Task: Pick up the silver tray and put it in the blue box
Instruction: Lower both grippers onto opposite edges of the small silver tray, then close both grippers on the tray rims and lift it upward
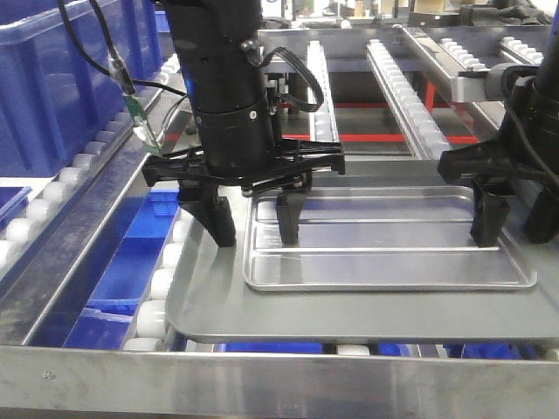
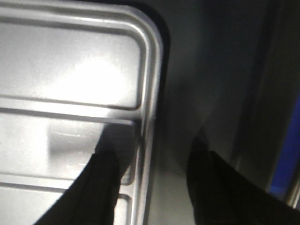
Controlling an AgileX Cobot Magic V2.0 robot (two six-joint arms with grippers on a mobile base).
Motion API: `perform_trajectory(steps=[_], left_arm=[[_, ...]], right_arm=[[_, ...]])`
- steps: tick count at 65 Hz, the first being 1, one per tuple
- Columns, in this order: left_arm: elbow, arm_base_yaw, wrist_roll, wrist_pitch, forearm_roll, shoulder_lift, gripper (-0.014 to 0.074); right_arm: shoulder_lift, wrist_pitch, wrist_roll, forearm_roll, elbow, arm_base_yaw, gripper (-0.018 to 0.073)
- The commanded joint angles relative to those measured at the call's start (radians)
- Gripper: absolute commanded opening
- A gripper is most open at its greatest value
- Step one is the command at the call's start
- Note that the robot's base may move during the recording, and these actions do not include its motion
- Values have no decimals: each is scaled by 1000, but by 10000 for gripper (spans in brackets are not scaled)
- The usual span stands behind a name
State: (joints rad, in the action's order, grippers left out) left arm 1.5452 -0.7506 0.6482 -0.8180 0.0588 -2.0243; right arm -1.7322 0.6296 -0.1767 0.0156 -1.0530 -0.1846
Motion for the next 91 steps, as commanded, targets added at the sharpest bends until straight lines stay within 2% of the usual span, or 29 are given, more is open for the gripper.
perform_trajectory(steps=[1, 7, 13, 25, 26, 36, 50, 60, 80, 91], left_arm=[[30, 1, 13, 24, 15, 50, 271], [30, 1, 13, 22, 15, 50, 236], [30, 1, 13, 18, 15, 50, 164], [30, 1, 13, 18, 26, 50, -94], [30, 1, 13, 18, 26, 50, -113], [63, 1, 13, -12, 43, 50, -96], [195, -12, 13, -170, 144, 62, -96], [216, -27, 13, -197, 148, 102, -96], [216, -124, 11, -315, 231, 215, -97], [216, -166, 11, -353, 245, 315, -96]], right_arm=[[18, -39, 11, 7, -23, 3, 444], [17, -39, 11, 7, -23, 3, 394], [18, -39, 11, 7, -23, 3, 284], [18, -31, 13, 7, -23, 3, 40], [19, -29, 13, 7, -23, 3, 43], [34, -1, 13, 9, -23, 3, 57], [123, 49, 13, 16, -23, 3, 57], [228, 91, 13, 16, -23, 3, 57], [478, 218, 11, 16, -23, 3, 57], [600, 263, 2, 16, -23, 3, 57]])
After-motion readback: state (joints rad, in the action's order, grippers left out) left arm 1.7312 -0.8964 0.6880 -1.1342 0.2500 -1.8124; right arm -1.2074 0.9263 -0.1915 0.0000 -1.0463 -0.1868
